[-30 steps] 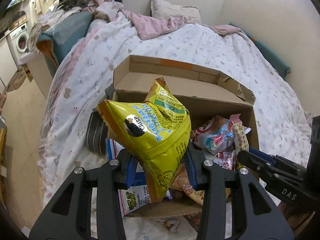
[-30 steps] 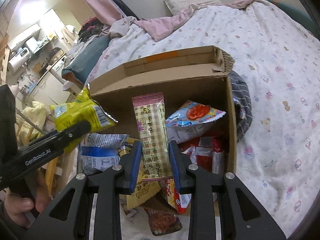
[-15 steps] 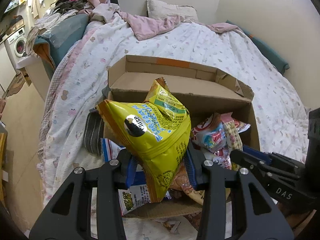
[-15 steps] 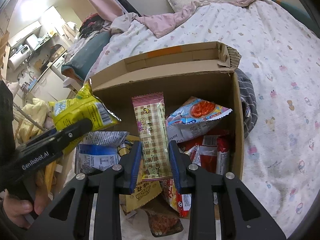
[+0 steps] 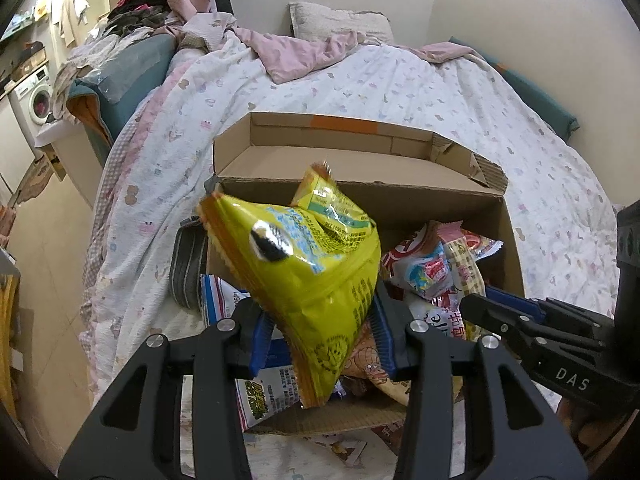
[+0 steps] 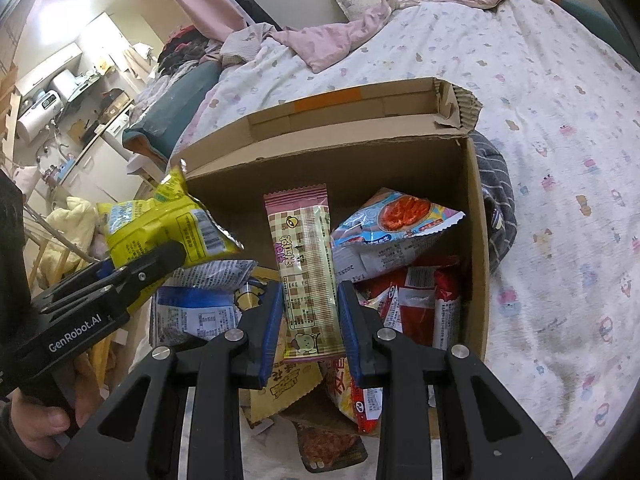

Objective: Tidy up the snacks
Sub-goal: 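Lower both snacks into the box and open both grippers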

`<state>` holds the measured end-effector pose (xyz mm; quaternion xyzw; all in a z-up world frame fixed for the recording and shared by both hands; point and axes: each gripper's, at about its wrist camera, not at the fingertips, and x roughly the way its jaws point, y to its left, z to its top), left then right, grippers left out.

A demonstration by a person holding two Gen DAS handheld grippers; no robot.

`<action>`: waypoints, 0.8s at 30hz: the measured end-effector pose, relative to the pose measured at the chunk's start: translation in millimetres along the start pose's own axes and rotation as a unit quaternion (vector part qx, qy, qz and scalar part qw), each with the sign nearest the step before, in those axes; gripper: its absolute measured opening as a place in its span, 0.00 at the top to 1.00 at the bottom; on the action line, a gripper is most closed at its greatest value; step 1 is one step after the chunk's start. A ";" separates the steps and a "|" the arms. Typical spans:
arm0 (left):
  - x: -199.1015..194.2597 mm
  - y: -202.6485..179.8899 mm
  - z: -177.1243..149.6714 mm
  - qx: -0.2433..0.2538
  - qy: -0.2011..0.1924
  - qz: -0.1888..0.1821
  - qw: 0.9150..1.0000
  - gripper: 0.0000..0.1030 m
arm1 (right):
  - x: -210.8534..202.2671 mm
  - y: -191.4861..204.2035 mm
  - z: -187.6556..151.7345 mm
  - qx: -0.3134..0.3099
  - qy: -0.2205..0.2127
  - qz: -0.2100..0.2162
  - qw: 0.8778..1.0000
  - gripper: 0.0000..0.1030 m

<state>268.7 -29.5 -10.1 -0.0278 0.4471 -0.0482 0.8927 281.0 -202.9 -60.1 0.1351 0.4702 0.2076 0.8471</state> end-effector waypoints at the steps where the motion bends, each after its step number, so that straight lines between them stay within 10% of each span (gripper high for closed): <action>1: -0.3 -0.7 0.0 0.002 0.000 0.000 1.000 0.56 | -0.1 0.2 -0.2 0.000 -0.001 0.000 1.000 0.71; 7: -5.4 -5.2 -0.5 0.008 -0.013 -0.004 1.000 0.25 | -0.7 -2.5 0.9 0.005 -0.002 0.004 1.000 0.71; 14: -5.7 -2.9 -0.3 0.001 -0.012 -0.014 1.000 0.24 | -3.6 -4.2 1.4 0.012 -0.010 0.006 1.000 0.65; 17: -4.9 -1.3 -0.9 -0.003 -0.009 -0.012 1.000 0.24 | -5.6 -5.9 0.7 0.023 -0.016 0.011 1.000 0.28; 24: -1.9 0.3 -3.1 -0.008 -0.001 -0.010 1.000 0.24 | -6.1 -8.1 1.5 0.025 -0.016 0.009 1.000 0.27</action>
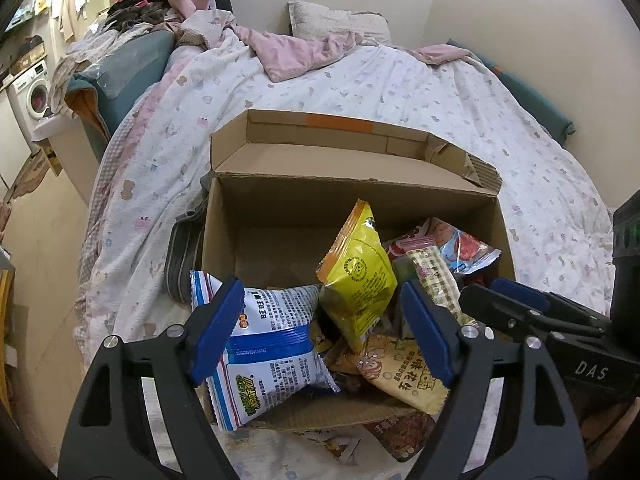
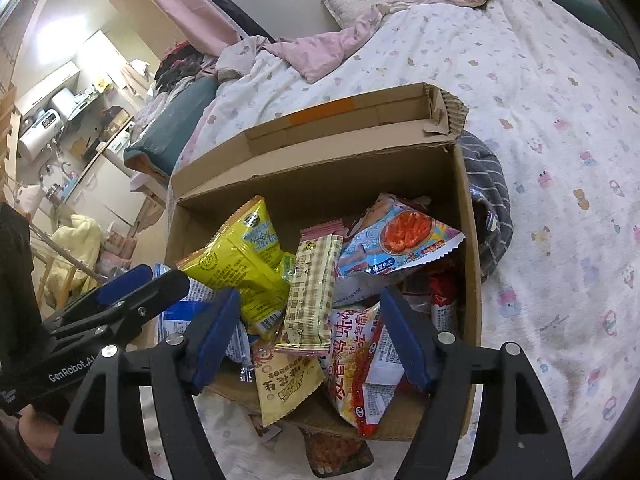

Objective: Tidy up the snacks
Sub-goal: 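Lower both snacks into the box and open both grippers, then withdraw both grippers from the box toward the last two packets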

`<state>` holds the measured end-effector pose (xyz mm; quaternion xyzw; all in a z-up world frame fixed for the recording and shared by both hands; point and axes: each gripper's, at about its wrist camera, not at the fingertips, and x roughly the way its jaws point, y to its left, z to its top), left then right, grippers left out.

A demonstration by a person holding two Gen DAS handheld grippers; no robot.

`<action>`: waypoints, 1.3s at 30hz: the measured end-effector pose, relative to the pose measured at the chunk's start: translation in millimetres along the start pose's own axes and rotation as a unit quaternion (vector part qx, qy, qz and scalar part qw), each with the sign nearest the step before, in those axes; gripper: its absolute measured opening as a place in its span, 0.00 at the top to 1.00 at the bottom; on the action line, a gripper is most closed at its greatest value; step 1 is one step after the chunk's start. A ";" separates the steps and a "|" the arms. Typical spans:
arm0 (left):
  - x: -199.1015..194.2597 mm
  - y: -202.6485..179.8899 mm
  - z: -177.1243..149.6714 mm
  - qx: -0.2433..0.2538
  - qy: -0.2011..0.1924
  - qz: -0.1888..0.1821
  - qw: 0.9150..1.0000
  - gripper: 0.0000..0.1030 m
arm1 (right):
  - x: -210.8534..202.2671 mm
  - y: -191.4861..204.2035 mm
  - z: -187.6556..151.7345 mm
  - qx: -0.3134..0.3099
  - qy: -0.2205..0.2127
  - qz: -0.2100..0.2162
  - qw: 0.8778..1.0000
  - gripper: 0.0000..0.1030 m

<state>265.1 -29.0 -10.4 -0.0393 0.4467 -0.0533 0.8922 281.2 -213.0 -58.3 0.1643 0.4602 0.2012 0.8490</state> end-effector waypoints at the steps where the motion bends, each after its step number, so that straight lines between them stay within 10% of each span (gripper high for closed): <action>1: 0.1 -0.2 -0.1 0.000 0.000 -0.001 1.000 0.24 | -0.1 0.1 0.3 -0.001 -0.001 -0.002 1.000 0.27; 39: -69.9 17.3 -91.5 -0.010 0.018 0.026 0.999 0.24 | -67.9 -5.0 -70.2 0.030 -0.014 -0.038 0.999 0.27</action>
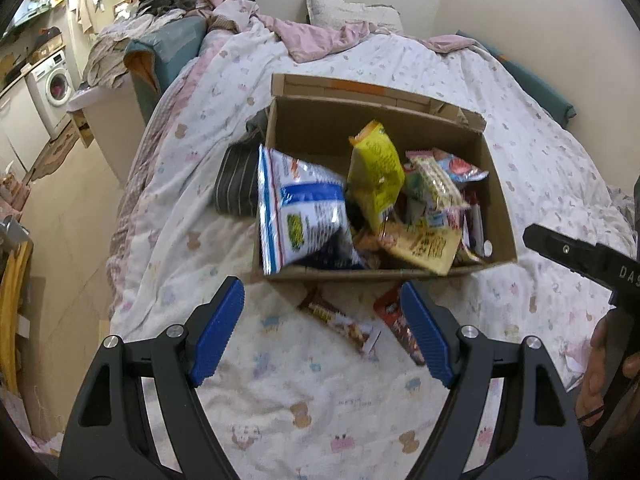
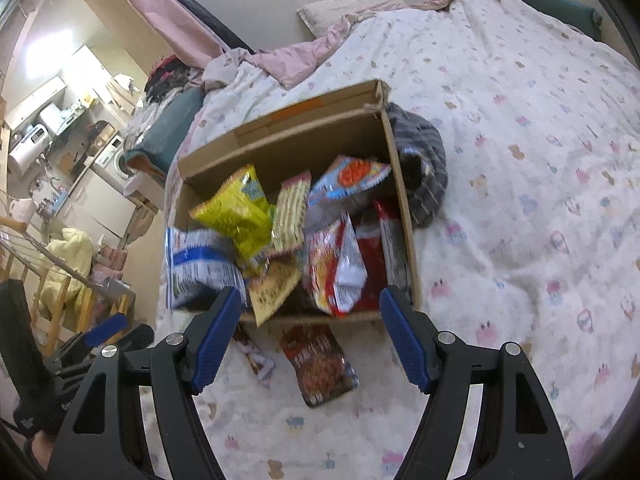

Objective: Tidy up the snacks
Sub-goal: 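Withdraw both grippers from the box toward the last two packets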

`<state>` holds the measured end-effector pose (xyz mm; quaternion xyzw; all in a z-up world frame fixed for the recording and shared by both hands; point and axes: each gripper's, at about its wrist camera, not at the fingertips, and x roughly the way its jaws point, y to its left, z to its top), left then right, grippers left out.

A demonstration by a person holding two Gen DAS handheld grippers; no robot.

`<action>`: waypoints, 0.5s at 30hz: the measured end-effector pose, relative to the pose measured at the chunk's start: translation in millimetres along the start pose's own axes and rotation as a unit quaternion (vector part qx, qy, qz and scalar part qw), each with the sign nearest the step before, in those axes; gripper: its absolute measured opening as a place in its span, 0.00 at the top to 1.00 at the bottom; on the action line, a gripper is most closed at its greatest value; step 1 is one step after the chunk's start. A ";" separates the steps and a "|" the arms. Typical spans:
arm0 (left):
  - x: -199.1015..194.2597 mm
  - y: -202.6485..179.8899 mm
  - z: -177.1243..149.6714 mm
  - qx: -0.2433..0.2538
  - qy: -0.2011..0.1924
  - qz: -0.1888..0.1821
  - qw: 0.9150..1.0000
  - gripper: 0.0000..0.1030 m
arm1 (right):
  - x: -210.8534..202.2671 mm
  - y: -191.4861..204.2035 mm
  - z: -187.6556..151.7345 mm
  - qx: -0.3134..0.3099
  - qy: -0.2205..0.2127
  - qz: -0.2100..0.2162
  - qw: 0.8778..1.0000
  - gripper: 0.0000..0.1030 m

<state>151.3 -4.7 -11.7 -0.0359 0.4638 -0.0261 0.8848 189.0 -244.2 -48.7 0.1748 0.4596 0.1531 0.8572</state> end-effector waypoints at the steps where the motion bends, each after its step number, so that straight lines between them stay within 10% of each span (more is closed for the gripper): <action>1: 0.3 0.9 -3.7 -0.003 0.005 -0.001 1.000 0.24 | 0.0 -0.7 -4.1 0.002 0.003 -0.002 1.000 0.27; 15: 3.8 37.5 -36.3 -0.036 0.053 -0.005 0.998 0.24 | 23.5 -39.9 -44.9 0.022 0.079 -0.058 0.995 0.24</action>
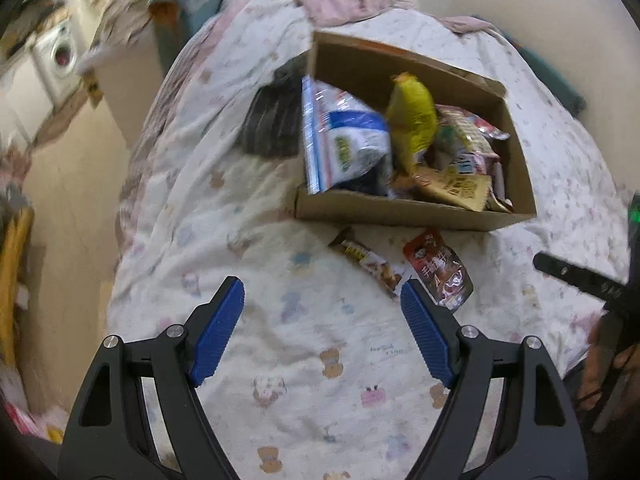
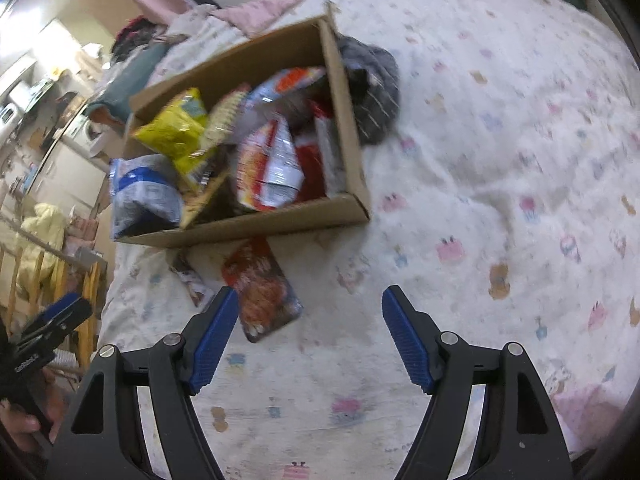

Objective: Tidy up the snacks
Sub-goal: 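Withdraw both grippers from the box toward the last two packets, then grasp the red beef-jerky packet with the right gripper while the left grasps the brown chocolate bar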

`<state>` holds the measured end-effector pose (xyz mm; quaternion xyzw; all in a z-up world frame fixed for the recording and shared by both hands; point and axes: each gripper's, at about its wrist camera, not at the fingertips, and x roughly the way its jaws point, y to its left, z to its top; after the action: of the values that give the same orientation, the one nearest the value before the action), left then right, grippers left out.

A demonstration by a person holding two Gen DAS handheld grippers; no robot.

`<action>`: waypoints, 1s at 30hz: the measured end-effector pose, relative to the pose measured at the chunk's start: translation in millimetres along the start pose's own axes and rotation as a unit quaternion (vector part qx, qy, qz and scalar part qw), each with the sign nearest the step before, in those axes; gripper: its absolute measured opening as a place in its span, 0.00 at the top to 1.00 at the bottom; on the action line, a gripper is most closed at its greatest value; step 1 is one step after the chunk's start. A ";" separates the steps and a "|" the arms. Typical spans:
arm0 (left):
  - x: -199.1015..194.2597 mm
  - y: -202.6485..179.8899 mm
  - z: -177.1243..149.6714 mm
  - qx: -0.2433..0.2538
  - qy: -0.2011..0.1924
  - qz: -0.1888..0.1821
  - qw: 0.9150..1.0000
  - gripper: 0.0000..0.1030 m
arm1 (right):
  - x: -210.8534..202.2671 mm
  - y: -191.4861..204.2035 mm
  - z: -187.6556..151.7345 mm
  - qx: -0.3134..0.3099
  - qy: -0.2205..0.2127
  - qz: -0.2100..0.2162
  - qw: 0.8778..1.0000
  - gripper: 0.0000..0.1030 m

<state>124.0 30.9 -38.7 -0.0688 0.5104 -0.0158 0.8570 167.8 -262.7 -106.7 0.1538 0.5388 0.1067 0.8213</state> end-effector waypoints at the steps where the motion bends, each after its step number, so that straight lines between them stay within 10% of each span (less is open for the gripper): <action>1: 0.2 4.2 0.3 -0.012 0.006 -0.004 1.000 0.24 | 2.7 -0.6 0.2 0.007 0.001 -0.001 1.000 0.23; 6: 1.7 12.2 1.9 -0.025 0.012 0.001 1.000 0.24 | 39.1 15.1 7.5 0.005 0.045 -0.002 0.999 0.09; 21: 19.1 21.2 -6.5 -0.011 0.045 0.015 0.999 0.24 | 139.0 105.5 2.3 -0.200 0.115 -0.119 0.966 0.10; 30: 25.7 10.3 -3.1 -0.011 0.048 0.015 0.999 0.24 | 125.3 95.5 -0.9 -0.177 0.125 -0.070 0.974 0.54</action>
<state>133.2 38.3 -63.9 -0.0694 0.5522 -0.0011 0.8308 215.7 -131.1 -178.7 -0.0463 0.6195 0.1614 0.7668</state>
